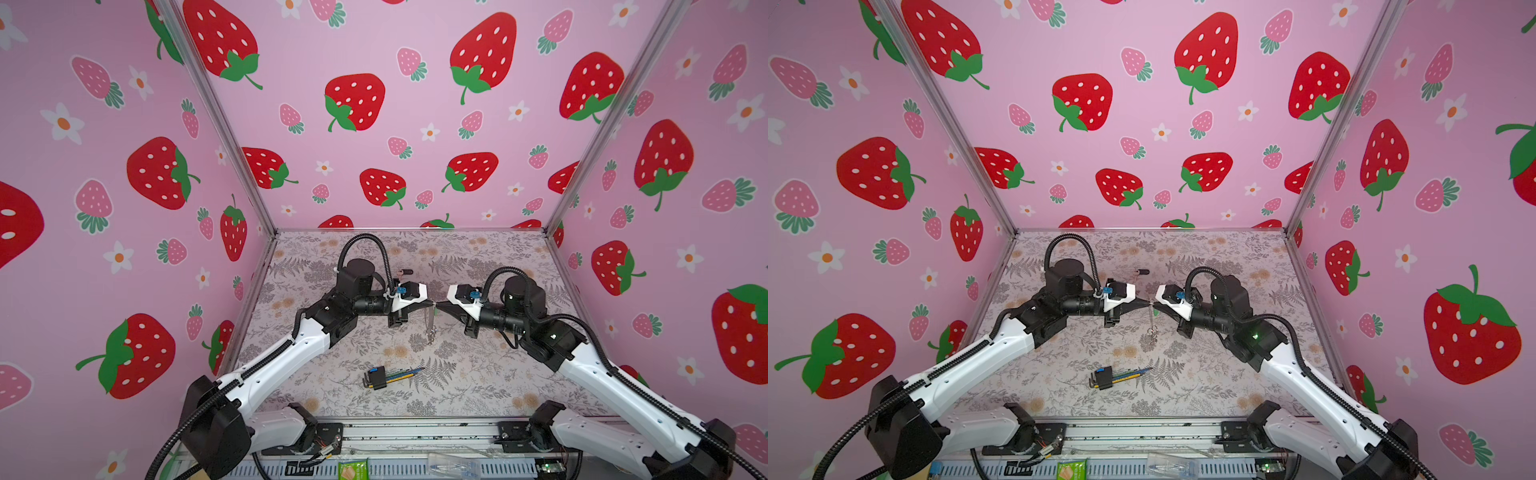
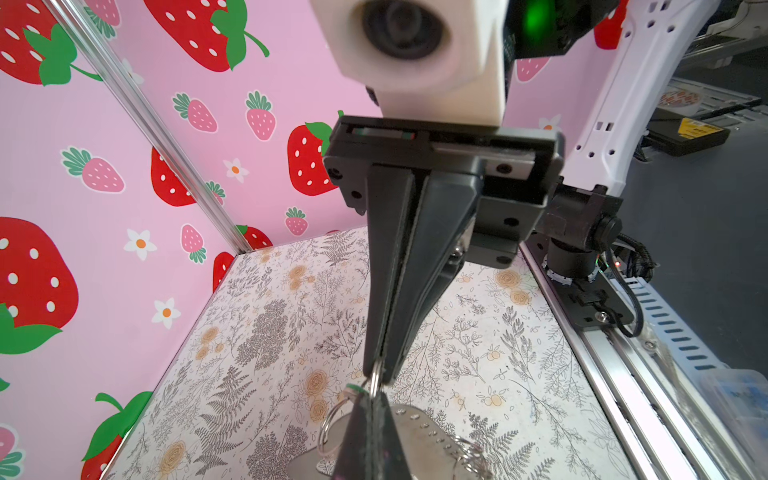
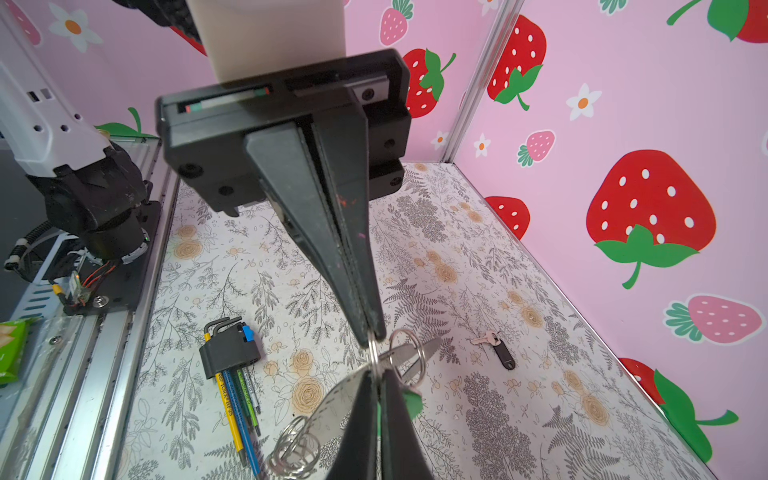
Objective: Put the keys on the keyring
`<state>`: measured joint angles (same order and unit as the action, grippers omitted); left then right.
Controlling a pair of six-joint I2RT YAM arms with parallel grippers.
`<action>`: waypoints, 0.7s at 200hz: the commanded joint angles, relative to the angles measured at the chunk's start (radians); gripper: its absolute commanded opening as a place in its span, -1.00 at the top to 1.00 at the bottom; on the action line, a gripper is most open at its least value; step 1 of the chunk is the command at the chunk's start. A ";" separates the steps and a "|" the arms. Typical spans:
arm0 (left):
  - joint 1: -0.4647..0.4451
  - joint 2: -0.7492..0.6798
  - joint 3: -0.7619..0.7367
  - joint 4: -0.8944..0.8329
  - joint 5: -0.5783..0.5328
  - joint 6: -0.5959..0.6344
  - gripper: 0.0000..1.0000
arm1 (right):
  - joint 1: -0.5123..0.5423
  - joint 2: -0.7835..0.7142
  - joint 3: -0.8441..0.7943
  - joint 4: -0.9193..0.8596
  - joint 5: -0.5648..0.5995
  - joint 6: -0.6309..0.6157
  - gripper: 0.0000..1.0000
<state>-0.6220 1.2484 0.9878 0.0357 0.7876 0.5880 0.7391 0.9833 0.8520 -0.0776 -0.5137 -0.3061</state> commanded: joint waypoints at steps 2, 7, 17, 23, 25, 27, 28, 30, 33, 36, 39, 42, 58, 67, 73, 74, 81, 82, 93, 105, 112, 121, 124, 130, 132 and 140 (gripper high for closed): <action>-0.003 -0.013 0.023 -0.038 -0.022 0.029 0.81 | -0.006 -0.006 0.019 -0.007 -0.009 0.006 0.93; -0.004 -0.014 0.028 -0.050 -0.037 0.034 0.65 | -0.006 -0.005 0.021 -0.011 -0.006 0.008 0.93; -0.005 -0.019 0.037 -0.069 -0.080 0.048 0.44 | -0.006 0.007 0.030 -0.034 0.003 0.012 0.93; -0.009 -0.022 0.044 -0.090 -0.111 0.067 0.39 | -0.006 0.016 0.040 -0.049 0.009 0.021 0.93; -0.011 -0.023 0.048 -0.102 -0.120 0.075 0.38 | -0.006 0.020 0.045 -0.058 0.009 0.023 0.93; -0.012 -0.024 0.052 -0.113 -0.130 0.088 0.37 | -0.006 0.025 0.050 -0.067 0.009 0.025 0.93; -0.013 -0.024 0.055 -0.121 -0.137 0.093 0.37 | -0.006 0.026 0.051 -0.070 0.009 0.025 0.93; -0.015 -0.025 0.059 -0.132 -0.150 0.103 0.36 | -0.007 0.031 0.057 -0.080 0.009 0.027 0.93; -0.019 -0.027 0.065 -0.146 -0.172 0.114 0.35 | -0.006 0.038 0.067 -0.091 0.009 0.030 0.93; -0.021 -0.028 0.069 -0.155 -0.193 0.123 0.34 | -0.006 0.043 0.074 -0.104 0.008 0.032 0.93; -0.024 -0.030 0.071 -0.162 -0.216 0.129 0.34 | -0.006 0.053 0.084 -0.116 0.007 0.037 0.93; -0.026 -0.031 0.074 -0.167 -0.234 0.138 0.34 | -0.006 0.062 0.091 -0.131 0.008 0.039 0.93; -0.037 -0.040 0.078 -0.184 -0.292 0.183 0.33 | -0.006 0.095 0.134 -0.190 0.008 0.060 0.93; -0.045 -0.044 0.081 -0.192 -0.316 0.202 0.32 | -0.006 0.106 0.147 -0.212 0.011 0.070 0.93; -0.053 -0.046 0.088 -0.205 -0.327 0.220 0.32 | -0.006 0.112 0.153 -0.221 0.014 0.078 0.93; -0.055 -0.046 0.089 -0.206 -0.330 0.223 0.32 | -0.007 0.113 0.154 -0.223 0.014 0.079 0.93; -0.064 -0.047 0.098 -0.218 -0.352 0.237 0.33 | -0.006 0.117 0.158 -0.230 0.020 0.087 0.93; -0.065 -0.046 0.099 -0.221 -0.355 0.239 0.33 | -0.007 0.118 0.159 -0.231 0.021 0.088 0.93; -0.080 -0.043 0.111 -0.250 -0.376 0.269 0.33 | -0.006 0.125 0.169 -0.240 0.028 0.094 0.93; -0.093 -0.041 0.116 -0.261 -0.401 0.294 0.33 | -0.006 0.141 0.192 -0.249 0.036 0.100 0.93; -0.099 -0.041 0.115 -0.263 -0.408 0.306 0.34 | -0.006 0.152 0.211 -0.286 0.040 0.100 0.93; -0.103 -0.037 0.115 -0.264 -0.415 0.315 0.34 | -0.006 0.169 0.234 -0.315 0.044 0.101 0.92; -0.105 -0.037 0.116 -0.264 -0.419 0.316 0.35 | -0.006 0.174 0.240 -0.323 0.045 0.102 0.93; -0.107 -0.034 0.118 -0.263 -0.426 0.318 0.35 | -0.005 0.180 0.249 -0.335 0.045 0.103 0.93; -0.110 -0.032 0.119 -0.264 -0.428 0.318 0.35 | -0.004 0.183 0.250 -0.337 0.045 0.103 0.93; -0.112 -0.026 0.125 -0.270 -0.432 0.325 0.36 | -0.004 0.185 0.251 -0.340 0.044 0.104 0.93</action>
<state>-0.7235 1.2167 1.0657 -0.1951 0.3988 0.8478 0.7364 1.1557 1.0546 -0.3531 -0.4721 -0.2207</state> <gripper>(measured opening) 0.324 0.046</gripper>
